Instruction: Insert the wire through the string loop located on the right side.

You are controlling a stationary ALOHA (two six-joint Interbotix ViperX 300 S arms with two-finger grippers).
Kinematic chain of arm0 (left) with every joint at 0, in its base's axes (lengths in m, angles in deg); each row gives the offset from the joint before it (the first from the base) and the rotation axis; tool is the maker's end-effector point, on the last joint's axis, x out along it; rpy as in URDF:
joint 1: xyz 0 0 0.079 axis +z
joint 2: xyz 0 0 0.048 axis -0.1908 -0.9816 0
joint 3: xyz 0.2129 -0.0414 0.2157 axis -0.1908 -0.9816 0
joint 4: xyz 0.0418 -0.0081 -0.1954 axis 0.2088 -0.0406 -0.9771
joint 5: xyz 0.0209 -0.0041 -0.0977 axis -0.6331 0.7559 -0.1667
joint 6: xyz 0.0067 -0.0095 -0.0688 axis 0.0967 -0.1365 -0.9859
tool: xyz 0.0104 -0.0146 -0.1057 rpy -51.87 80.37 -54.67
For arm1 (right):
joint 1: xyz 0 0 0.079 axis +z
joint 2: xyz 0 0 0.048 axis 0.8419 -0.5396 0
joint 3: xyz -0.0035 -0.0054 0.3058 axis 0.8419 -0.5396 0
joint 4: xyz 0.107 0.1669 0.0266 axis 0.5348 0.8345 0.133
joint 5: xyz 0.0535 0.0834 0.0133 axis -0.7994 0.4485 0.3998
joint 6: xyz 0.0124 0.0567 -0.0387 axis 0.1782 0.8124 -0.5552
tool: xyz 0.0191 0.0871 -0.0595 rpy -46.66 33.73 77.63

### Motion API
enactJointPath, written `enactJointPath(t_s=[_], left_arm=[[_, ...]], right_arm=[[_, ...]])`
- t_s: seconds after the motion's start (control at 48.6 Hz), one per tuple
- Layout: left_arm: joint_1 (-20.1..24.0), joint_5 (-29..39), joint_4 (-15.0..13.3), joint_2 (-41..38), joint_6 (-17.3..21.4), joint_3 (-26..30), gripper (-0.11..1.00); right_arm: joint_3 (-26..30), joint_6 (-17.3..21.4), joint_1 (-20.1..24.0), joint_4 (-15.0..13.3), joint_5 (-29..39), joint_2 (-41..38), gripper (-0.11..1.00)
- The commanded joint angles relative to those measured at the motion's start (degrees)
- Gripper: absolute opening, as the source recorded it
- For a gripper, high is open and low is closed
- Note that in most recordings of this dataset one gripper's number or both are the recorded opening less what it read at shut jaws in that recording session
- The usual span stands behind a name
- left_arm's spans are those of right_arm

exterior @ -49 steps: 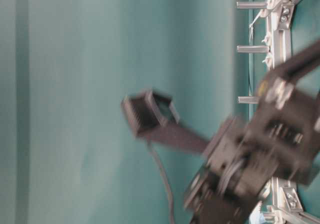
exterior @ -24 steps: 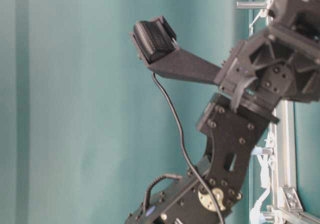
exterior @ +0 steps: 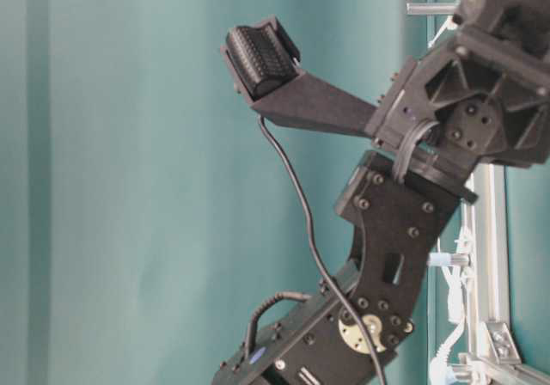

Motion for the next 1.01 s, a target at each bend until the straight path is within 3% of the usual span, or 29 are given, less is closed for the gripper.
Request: enactJointPath(t_s=[0.0, 0.165, 0.432, 0.906, 0.988], left_arm=[[0.00, -0.18, 0.18, 1.49, 0.53, 0.97, 0.22], [-0.35, -0.18, 0.18, 1.58, 0.53, 0.97, 0.22], [-0.53, -0.18, 0.18, 1.67, 0.44, 0.88, 0.22], [-0.62, 0.53, 0.18, 1.93, 0.44, 0.79, 0.22], [-0.70, 0.62, 0.18, 2.11, 0.44, 0.79, 0.22]], right_arm=[[0.35, 0.09, 0.00, -0.09, -0.53, 0.26, 0.11], [0.35, -0.09, 0.00, -0.62, -0.35, 0.26, 0.11], [0.35, 0.26, 0.00, -4.13, 0.79, 0.26, 0.11], [-0.62, 0.97, 0.00, -4.13, 2.99, 1.58, 0.11], [-1.58, 0.97, 0.00, -4.22, 3.69, 2.81, 0.20]])
